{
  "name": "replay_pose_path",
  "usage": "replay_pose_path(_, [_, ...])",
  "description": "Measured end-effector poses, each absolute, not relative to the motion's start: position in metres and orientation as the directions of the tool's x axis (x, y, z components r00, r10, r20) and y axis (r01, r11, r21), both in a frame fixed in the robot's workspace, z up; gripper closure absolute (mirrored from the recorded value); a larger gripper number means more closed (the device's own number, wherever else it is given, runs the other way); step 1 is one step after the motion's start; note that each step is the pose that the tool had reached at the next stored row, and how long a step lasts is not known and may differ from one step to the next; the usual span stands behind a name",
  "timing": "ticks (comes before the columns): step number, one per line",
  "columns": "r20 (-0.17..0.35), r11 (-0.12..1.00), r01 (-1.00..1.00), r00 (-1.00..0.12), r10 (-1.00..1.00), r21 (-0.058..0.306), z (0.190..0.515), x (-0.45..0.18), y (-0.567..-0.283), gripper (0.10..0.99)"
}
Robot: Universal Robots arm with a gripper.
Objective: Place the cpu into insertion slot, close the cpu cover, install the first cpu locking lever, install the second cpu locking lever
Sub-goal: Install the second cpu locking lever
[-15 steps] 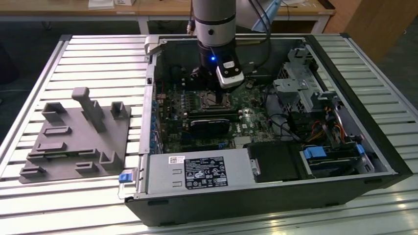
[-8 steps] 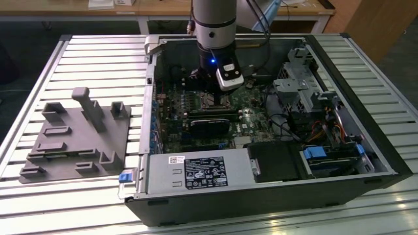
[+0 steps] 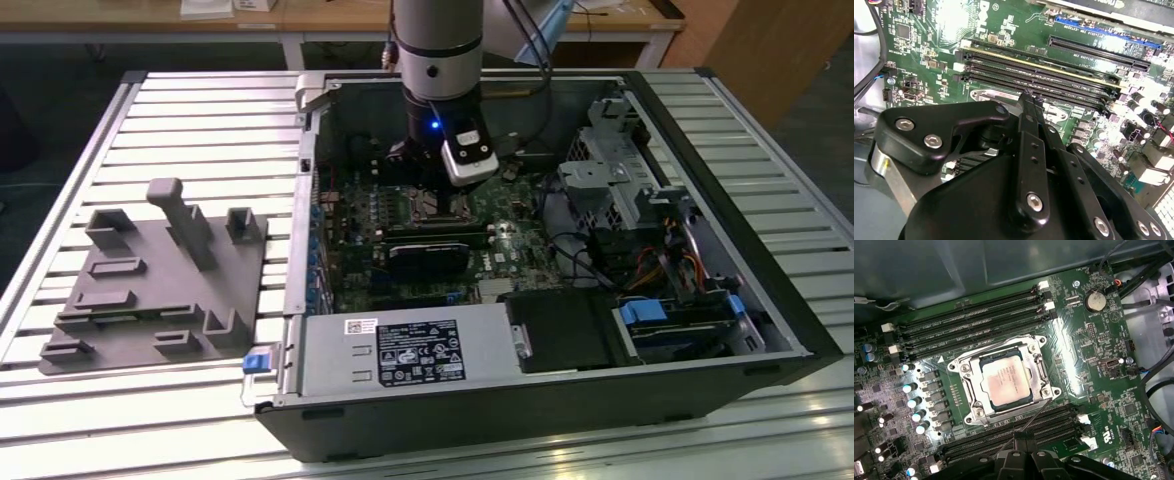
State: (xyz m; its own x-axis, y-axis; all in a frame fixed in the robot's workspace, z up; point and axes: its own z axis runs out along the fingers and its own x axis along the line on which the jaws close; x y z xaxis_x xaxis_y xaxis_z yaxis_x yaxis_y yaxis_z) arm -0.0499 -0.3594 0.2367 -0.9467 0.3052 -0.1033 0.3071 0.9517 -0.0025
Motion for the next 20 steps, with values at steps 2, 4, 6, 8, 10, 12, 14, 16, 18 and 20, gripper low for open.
replay_pose_path(2, [-0.103, 0.955, 0.298, -0.950, 0.296, -0.002, 0.2363, -0.0507, -0.3595, 0.980])
replay_pose_path(4, [-0.103, 0.960, 0.279, -0.955, 0.278, -0.001, 0.2359, -0.0509, -0.3594, 0.980])
replay_pose_path(6, [-0.102, 0.967, 0.256, -0.961, 0.255, 0.001, 0.2353, -0.0510, -0.3594, 0.980])
replay_pose_path(8, [-0.101, 0.972, 0.235, -0.967, 0.234, 0.005, 0.2344, -0.0511, -0.3595, 0.980])
replay_pose_path(10, [-0.099, 0.975, 0.220, -0.970, 0.220, 0.012, 0.2332, -0.0517, -0.3594, 0.980])
replay_pose_path(12, [-0.097, 0.978, 0.209, -0.973, 0.211, 0.022, 0.2319, -0.0534, -0.3596, 0.980])
replay_pose_path(14, [-0.095, 0.979, 0.201, -0.974, 0.203, 0.031, 0.2305, -0.0554, -0.3599, 0.980])
replay_pose_path(16, [-0.094, 0.980, 0.194, -0.976, 0.197, 0.040, 0.2292, -0.0572, -0.3604, 0.980])
replay_pose_path(18, [-0.092, 0.981, 0.186, -0.978, 0.189, 0.048, 0.2282, -0.0581, -0.3611, 0.980])
replay_pose_path(20, [-0.091, 0.982, 0.179, -0.979, 0.183, 0.053, 0.2275, -0.0588, -0.3624, 0.980])
